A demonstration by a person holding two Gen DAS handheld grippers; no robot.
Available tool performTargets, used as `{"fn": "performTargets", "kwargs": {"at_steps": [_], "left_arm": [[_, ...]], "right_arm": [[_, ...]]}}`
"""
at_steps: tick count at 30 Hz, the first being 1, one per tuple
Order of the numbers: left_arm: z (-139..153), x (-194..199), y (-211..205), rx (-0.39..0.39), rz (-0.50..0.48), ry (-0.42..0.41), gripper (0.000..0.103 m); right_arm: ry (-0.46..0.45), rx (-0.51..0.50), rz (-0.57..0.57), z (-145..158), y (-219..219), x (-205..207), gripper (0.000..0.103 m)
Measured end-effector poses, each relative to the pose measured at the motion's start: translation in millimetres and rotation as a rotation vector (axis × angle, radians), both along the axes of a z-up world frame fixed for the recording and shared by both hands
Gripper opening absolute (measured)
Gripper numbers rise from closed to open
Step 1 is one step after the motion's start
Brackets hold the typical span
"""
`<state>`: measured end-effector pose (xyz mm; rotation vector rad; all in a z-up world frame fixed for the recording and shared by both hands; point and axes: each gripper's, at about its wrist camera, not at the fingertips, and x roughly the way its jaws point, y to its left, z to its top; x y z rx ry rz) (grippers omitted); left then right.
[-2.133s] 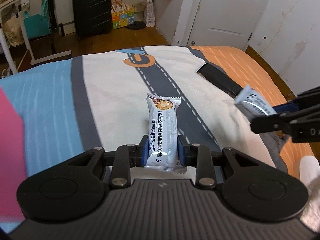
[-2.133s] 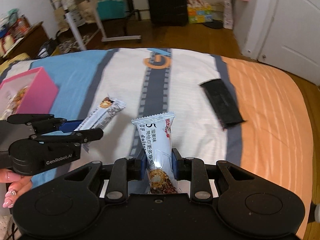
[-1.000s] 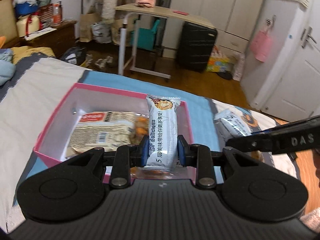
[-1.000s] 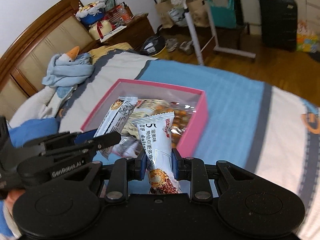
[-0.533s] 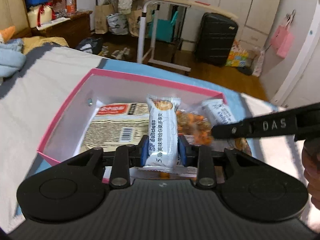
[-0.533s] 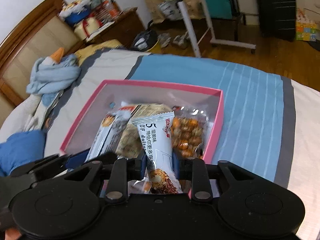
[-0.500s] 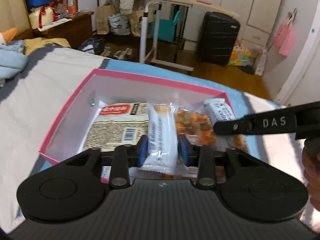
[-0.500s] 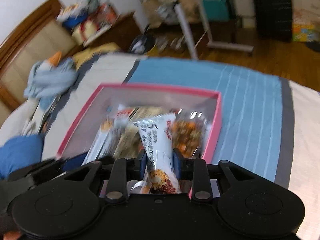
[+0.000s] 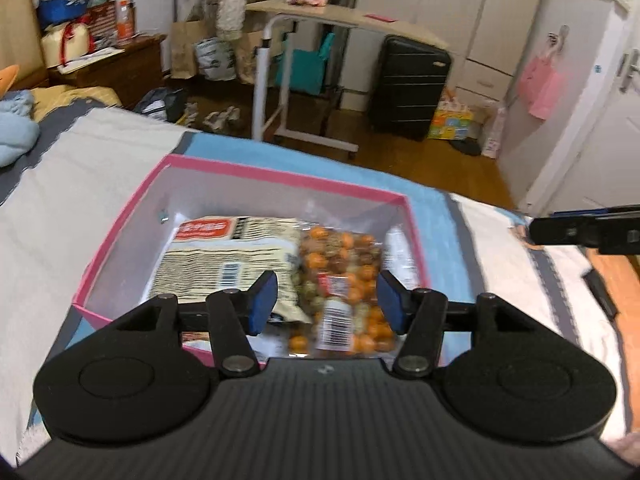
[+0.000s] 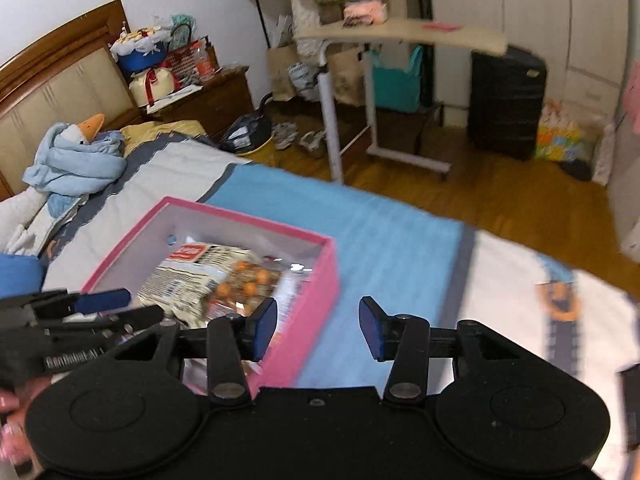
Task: Organize snacks
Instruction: 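Grasp the black cracker pack with both grippers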
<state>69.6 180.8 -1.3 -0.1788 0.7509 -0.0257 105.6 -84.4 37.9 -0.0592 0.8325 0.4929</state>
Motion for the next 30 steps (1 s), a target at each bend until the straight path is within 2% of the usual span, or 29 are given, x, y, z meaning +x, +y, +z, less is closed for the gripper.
{"fn": "performTargets", "kwargs": {"at_steps": [4,5,8,10,11,17,19,21,23,27,28,30], "left_arm": [[13,-2,-20,-0.022,-0.081,0.010,0.056],[15,-1,-25,-0.032,-0.098,0.015,0.056],[22,3,-45,-0.052,-0.154,0.031,0.056],[26,7,-63,-0.045,-0.193,0.037,0.056],[27,9,-72,-0.039,-0.210,0.038,0.056],[15,30,-134,-0.065,-0.321,0.079,0.057],[5,40,-156,-0.070,-0.355,0.100,0.057],[-6,50,-176,-0.076,-0.389,0.116,0.057],[-18,61,-195,-0.091,-0.420,0.134,0.057],[-42,80,-236,-0.116,-0.466,0.144,0.055],[-48,85,-247,-0.123,-0.479,0.146,0.055],[-61,92,-267,-0.150,-0.496,0.146,0.055]], "right_arm": [[-0.047,-0.047,-0.057,26,-62,-19,0.056],[-0.047,-0.047,-0.057,26,-62,-19,0.057],[-0.068,-0.076,-0.098,31,-100,-27,0.063],[-0.080,-0.081,-0.153,28,-137,-28,0.066],[-0.080,-0.081,-0.153,28,-137,-28,0.066],[-0.099,-0.196,-0.289,-11,-199,-17,0.068],[-0.033,-0.165,-0.252,-38,-222,-9,0.068],[-0.018,-0.156,-0.231,-46,-228,-9,0.068],[-0.051,-0.246,-0.211,-69,-232,-16,0.068],[-0.082,-0.279,-0.225,-88,-242,-13,0.068],[-0.087,-0.279,-0.260,-102,-253,-7,0.068],[-0.072,-0.281,-0.290,-112,-260,-2,0.068]]}}
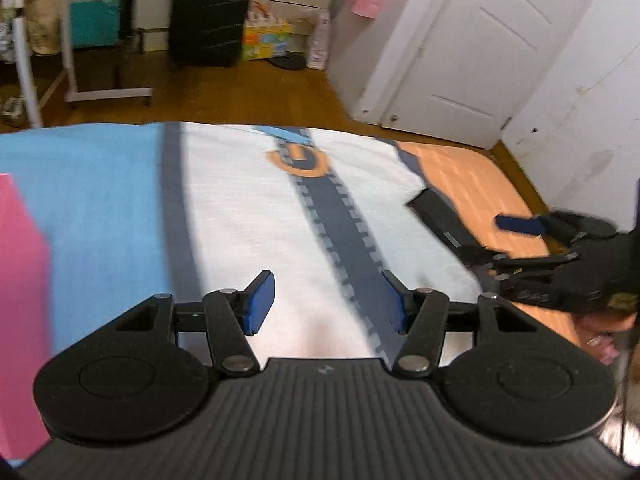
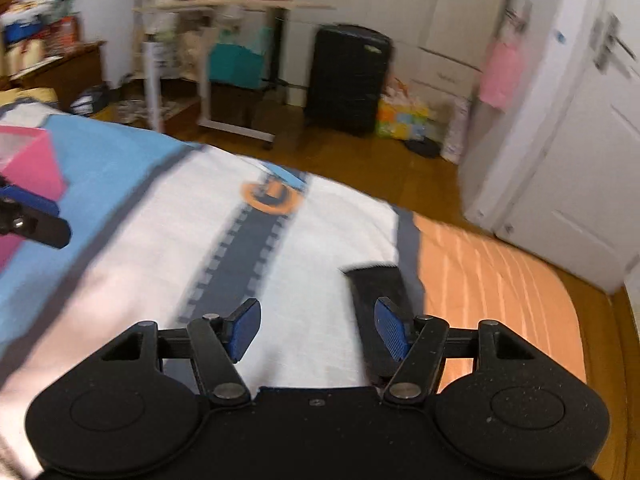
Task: Organize snacks
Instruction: 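Grasp the black cracker pack with both grippers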
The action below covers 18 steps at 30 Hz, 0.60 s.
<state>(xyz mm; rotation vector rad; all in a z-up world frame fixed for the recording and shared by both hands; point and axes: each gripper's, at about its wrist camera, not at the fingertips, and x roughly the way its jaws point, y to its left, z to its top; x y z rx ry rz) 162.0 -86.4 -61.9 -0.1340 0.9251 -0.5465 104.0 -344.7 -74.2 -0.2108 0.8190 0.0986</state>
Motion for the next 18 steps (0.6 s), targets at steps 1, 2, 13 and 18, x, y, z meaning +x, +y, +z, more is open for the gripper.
{"fn": "performTargets", "kwargs": {"at_steps": [1,2,13,18], "left_arm": [[-6,5,-10,-0.015,-0.005,0.011,0.055],[-13,10,-21,-0.032,-0.012,0.025,0.055],[-63,52,-109,-0.144,-0.055,0.123,0.057],[-77,66,-140,-0.224,-0.058,0.147,0.056]], "right_arm": [[0.032,-0.005,-0.054,-18,-12,8,0.068],[0.032,-0.005,-0.054,-18,-12,8,0.068],[-0.031,0.106,-0.254,-75,-56,-5,0.077],[-0.100,0.101,-0.243,-81,-59,-6,0.082]]}}
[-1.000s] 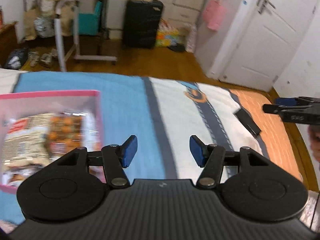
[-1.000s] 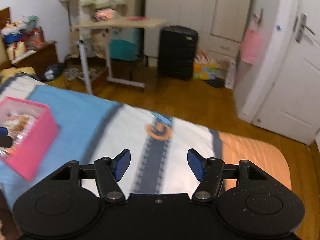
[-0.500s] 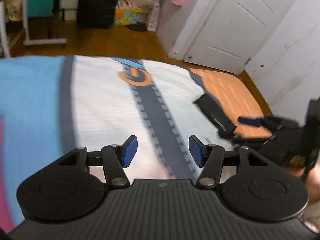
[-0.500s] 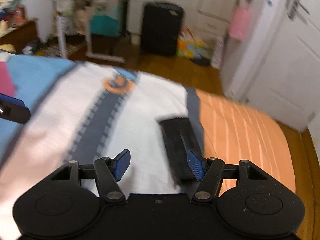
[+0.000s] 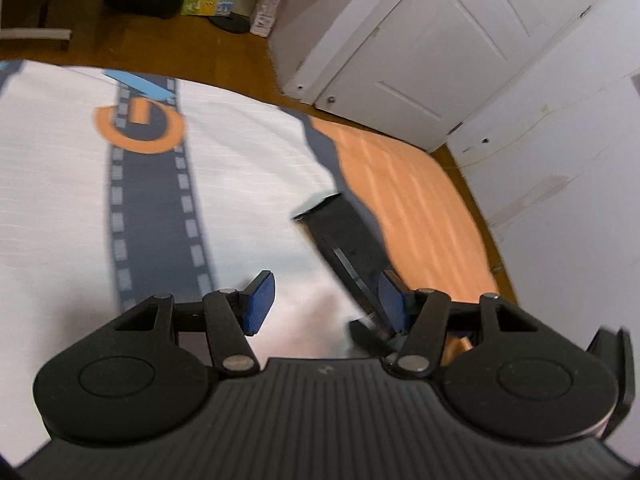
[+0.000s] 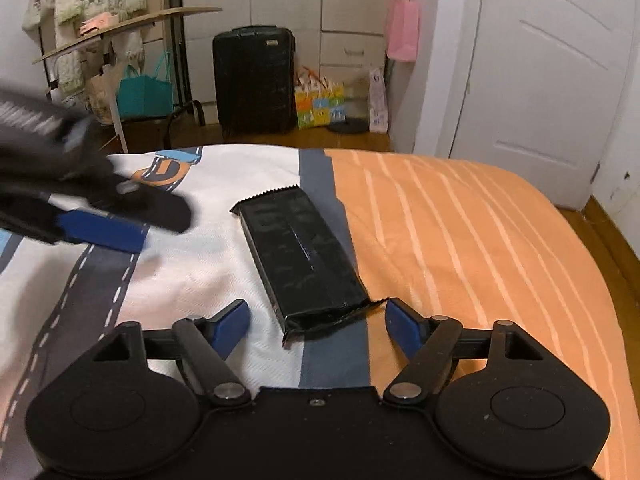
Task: Organize snacks
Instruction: 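Grasp the black cracker pack with both grippers, then carry the black pack into the pink box and open both grippers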
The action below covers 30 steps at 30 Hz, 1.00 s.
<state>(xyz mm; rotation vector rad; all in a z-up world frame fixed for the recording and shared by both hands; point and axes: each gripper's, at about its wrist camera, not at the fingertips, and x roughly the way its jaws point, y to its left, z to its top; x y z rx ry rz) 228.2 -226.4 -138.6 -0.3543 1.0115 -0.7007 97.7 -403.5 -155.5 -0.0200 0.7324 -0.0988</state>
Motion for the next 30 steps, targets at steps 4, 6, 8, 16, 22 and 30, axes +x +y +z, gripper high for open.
{"fn": "performTargets", "kwargs": {"at_steps": [4,6,8,16,22,30], "left_arm": [[-10,6,-21,0.011,-0.017,0.009,0.054],[-13,5,-26,-0.022,-0.028,-0.005,0.053],[-17,6,-31,-0.038,-0.040,0.007,0.053],[-30,6,-45,-0.044,-0.052,0.071,0.041],[-30,8,-52,0.006,-0.060,0.099,0.038],[-10,-2,-34,-0.017,-0.054,0.158,0.038]], "right_arm": [[-0.012,-0.032,0.007,-3,3,5,0.083],[-0.020,-0.028,0.001,-2,3,7,0.080],[-0.021,-0.029,0.008,-2,5,7,0.070],[0.107,0.051,0.022,11,6,10,0.057],[0.156,0.056,0.012,9,8,20,0.056],[0.263,0.103,0.023,38,13,20,0.055]]}}
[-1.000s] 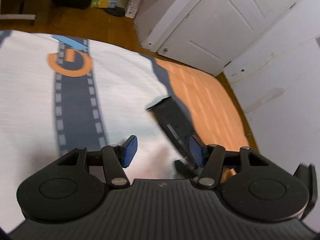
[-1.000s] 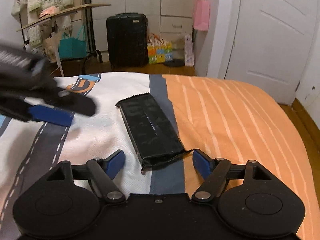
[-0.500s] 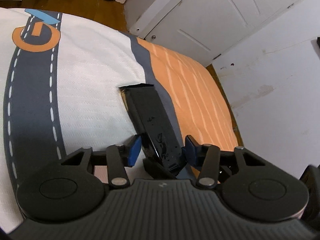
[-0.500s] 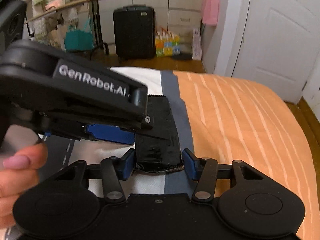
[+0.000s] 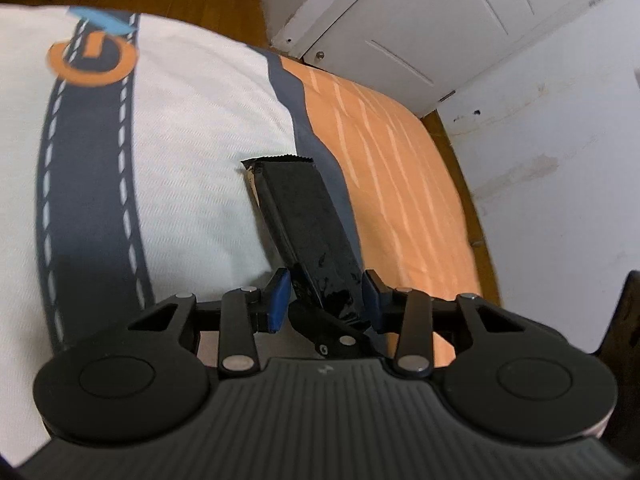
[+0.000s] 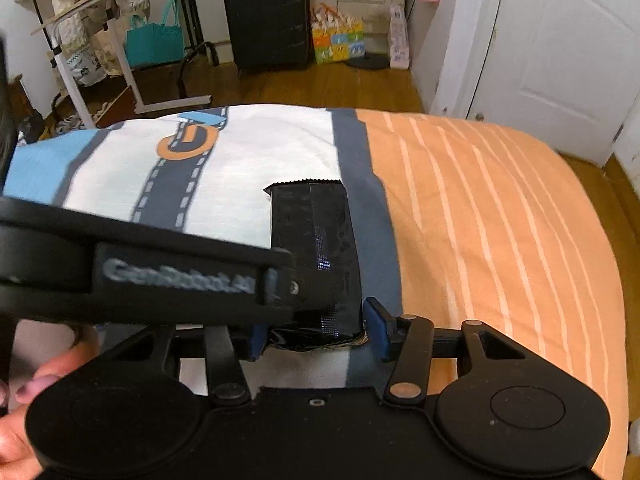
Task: Organize snacks
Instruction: 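Carry the black pack into the pink box and open both grippers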
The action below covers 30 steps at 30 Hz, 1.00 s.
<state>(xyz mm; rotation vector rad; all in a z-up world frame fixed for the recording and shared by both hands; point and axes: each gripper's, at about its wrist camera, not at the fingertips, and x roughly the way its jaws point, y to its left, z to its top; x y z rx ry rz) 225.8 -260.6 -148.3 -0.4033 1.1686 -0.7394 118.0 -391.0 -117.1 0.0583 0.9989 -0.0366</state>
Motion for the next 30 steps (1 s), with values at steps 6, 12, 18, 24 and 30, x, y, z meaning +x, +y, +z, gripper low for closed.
{"fn": "performTargets", "kwargs": {"at_steps": [6,12,18,24,30], "left_arm": [[28,-14,24,-0.016,-0.001,0.019,0.038],[61,-38,57,0.036,-0.005,-0.024,0.038],[92,-71,106,0.075,0.003,-0.079,0.037],[133,-108,167,0.080,0.021,-0.171,0.037],[164,-139,227,0.146,0.080,-0.219,0.037]], "right_arm": [[0.042,0.085,-0.012,32,8,-12,0.055],[0.023,0.050,0.041,62,52,-30,0.055],[-0.035,0.024,0.099,90,98,-59,0.054],[-0.118,-0.011,0.171,124,154,-91,0.054],[-0.160,-0.003,0.262,147,208,-110,0.054]]}}
